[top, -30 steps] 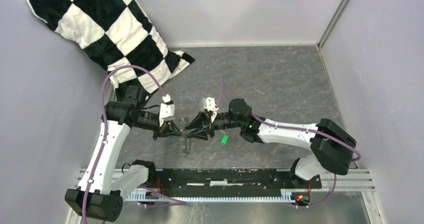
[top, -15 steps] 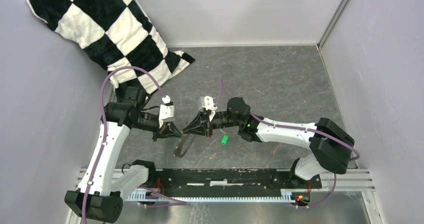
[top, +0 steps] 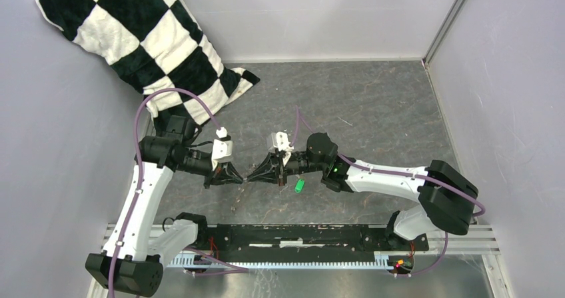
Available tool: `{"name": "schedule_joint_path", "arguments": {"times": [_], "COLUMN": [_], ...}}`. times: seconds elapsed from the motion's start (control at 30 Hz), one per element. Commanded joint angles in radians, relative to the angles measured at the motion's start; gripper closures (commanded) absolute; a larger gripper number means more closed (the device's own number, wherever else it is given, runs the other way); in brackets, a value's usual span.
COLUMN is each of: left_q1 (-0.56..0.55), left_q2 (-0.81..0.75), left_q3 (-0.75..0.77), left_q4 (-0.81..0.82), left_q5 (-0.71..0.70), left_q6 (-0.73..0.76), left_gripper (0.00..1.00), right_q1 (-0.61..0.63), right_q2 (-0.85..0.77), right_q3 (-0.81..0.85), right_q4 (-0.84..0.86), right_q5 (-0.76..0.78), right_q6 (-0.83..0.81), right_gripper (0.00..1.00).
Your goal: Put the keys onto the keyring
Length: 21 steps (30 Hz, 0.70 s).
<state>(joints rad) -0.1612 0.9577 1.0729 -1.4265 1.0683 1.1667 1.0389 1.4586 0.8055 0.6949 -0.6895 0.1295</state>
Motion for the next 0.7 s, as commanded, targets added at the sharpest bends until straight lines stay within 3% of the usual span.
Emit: {"name": "schedule_joint_path", "arguments": {"times": [0.0,0.1,0.27,0.37,0.67], "left_q1": [0.0,0.0,0.0,0.0,0.0], "left_q2": [-0.015,-0.02,-0.082,-0.145,-0.161], "left_q3": [0.015,0.011,-0.043,-0.092,-0.086], "left_q4": [0.008,0.068,0.322,0.426,0.412], "left_q5": [0.047,0.054,-0.005,-0.029,-0.022], "left_q6": [-0.026,-0.088,-0.403,-0.492,-0.46], "left_gripper": [0.89,0.97,0.98,0.98,0.98], "right_q1": [0.001,0.002,0.0,0.001,-0.026], "right_q2": [-0.018,-0.016,-0.053,-0.091,-0.193], "right_q3": [0.027,0.029,0.02,0.0,-0.012], "right_q4": [0.02,0.032,-0.026,-0.056,-0.208], "right_q5": [-0.035,-0.038,-0.017,-0.012,0.002], "right_q6": [-0.008,0.003,-0.033,-0.056,-0.119], "right_gripper": [0.99,0.97,0.68,0.61,0.4]}}
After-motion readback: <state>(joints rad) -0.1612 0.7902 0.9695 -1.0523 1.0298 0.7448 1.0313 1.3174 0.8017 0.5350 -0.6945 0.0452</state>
